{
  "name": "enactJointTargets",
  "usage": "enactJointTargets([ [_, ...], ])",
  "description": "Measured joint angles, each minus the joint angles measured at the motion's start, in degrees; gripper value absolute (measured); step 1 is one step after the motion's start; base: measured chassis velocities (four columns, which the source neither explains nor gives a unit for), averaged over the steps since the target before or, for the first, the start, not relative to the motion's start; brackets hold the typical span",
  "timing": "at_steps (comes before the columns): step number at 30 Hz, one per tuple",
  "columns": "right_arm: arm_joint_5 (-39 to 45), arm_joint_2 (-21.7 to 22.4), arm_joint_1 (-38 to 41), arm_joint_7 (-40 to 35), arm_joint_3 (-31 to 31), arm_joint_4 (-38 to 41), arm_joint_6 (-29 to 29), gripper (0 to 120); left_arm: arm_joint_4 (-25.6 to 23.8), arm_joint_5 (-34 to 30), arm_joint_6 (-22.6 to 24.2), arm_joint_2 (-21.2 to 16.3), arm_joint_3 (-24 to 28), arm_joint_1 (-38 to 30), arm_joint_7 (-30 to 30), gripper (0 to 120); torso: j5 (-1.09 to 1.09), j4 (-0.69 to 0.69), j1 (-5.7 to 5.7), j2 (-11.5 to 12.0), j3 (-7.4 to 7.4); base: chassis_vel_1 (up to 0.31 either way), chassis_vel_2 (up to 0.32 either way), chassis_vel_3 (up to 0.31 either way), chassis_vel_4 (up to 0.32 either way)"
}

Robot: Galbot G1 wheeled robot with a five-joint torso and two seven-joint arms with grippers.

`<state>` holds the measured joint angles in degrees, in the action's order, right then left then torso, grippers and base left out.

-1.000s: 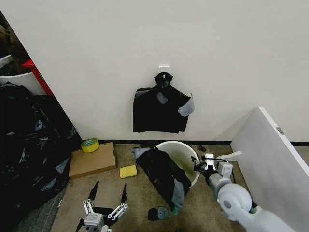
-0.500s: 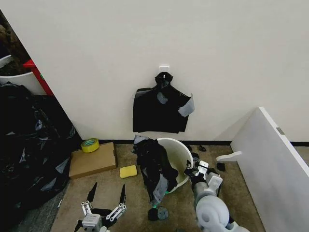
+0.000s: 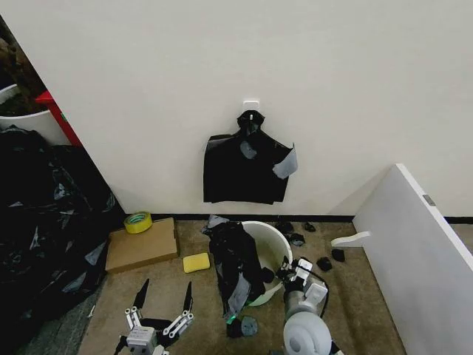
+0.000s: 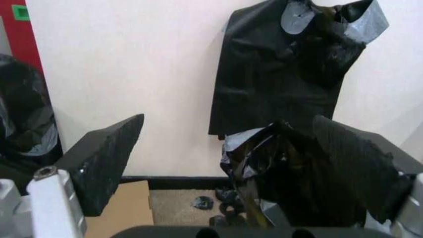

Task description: Place the garbage bag over the trash bin.

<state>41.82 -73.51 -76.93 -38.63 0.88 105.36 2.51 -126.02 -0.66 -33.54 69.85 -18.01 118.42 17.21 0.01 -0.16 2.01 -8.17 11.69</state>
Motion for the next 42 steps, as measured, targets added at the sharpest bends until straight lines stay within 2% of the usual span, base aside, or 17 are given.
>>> enactJointTargets([
  [9,-0.8,-1.3,-0.5,2.1,-0.2,-1.6,2.3,2,0.0,0.3,-0.1,0.1,0.2,0.3,0.0,100,0.02,0.00,0.00,0.0,0.00,0.000,0.000,0.000,0.000],
  [11,-1.1,-0.7,-1.1,2.1,-0.2,-0.8,2.1,11,0.0,0.4,0.0,0.1,0.6,0.3,0.1,100,0.03,0.01,0.00,0.0,0.01,0.000,0.000,0.000,0.000],
  [13,-1.3,-0.4,-1.5,2.2,-0.2,-0.2,2.0,14,-0.1,0.5,0.3,0.1,0.9,0.2,0.2,100,0.04,0.02,0.00,0.0,0.01,0.000,0.000,0.000,0.000],
  [15,-1.6,0.6,-2.4,2.3,-0.2,1.2,1.8,23,-0.4,0.7,1.5,-0.2,1.9,-0.1,0.7,100,0.06,0.02,0.00,0.0,0.01,0.000,0.000,0.000,0.000],
  [17,-1.6,0.7,-2.5,2.3,-0.2,1.4,1.8,23,-0.4,0.7,1.6,-0.3,1.9,-0.2,0.7,100,0.05,0.02,0.00,0.0,0.01,0.000,0.000,0.000,0.000],
  [18,-1.9,1.5,-3.0,2.3,0.0,2.7,1.7,32,-0.7,0.7,2.8,-0.7,2.7,-0.7,1.0,100,0.02,0.02,0.01,0.0,0.01,0.000,0.000,0.000,0.000],
  [22,-3.1,3.3,-4.3,2.5,0.8,6.2,1.7,46,-1.9,0.1,6.9,-2.7,4.2,-2.8,1.4,100,0.02,0.01,0.01,0.0,0.01,0.000,0.000,0.000,0.000],
  [23,-3.6,3.8,-4.7,2.5,1.1,7.0,1.7,53,-2.4,-0.4,8.2,-3.4,4.4,-3.6,1.4,100,0.02,0.02,0.01,0.0,0.01,0.000,0.000,0.000,0.000],
  [27,-5.8,4.9,-5.9,2.8,2.1,9.0,2.1,62,-3.7,-3.3,12.5,-5.9,4.8,-6.3,1.4,100,0.02,0.01,0.01,0.0,0.01,0.000,0.000,0.000,0.000],
  [29,-7.2,5.6,-6.8,3.0,2.9,10.5,2.3,72,-4.8,-6.7,17.1,-7.9,4.8,-8.5,1.4,100,0.02,0.01,0.01,0.0,0.01,0.000,0.000,0.000,0.000],
  [33,-10.6,6.6,-8.6,3.0,4.1,13.5,2.5,90,-6.1,-17.9,30.1,-13.7,4.9,-13.7,1.4,100,0.01,0.01,0.01,0.0,0.01,0.000,0.000,0.000,0.000],
  [34,-10.6,6.6,-8.6,3.0,4.1,13.5,2.5,90,-6.1,-17.9,30.1,-13.7,4.9,-13.7,1.4,100,0.01,0.01,0.01,0.0,0.01,0.000,0.000,0.000,0.000],
  [38,-12.6,7.0,-9.9,3.3,4.4,16.0,2.3,99,-3.8,-26.7,37.7,-18.9,5.3,-20.1,-0.5,100,0.00,-0.03,0.01,0.0,0.01,0.000,0.000,0.000,0.000],
  [42,-15.1,8.0,-8.9,6.1,3.2,16.0,3.2,100,-1.7,-28.6,39.4,-20.1,5.6,-22.9,-1.6,100,0.03,0.03,0.01,0.0,0.01,0.000,0.000,0.000,0.000],
])
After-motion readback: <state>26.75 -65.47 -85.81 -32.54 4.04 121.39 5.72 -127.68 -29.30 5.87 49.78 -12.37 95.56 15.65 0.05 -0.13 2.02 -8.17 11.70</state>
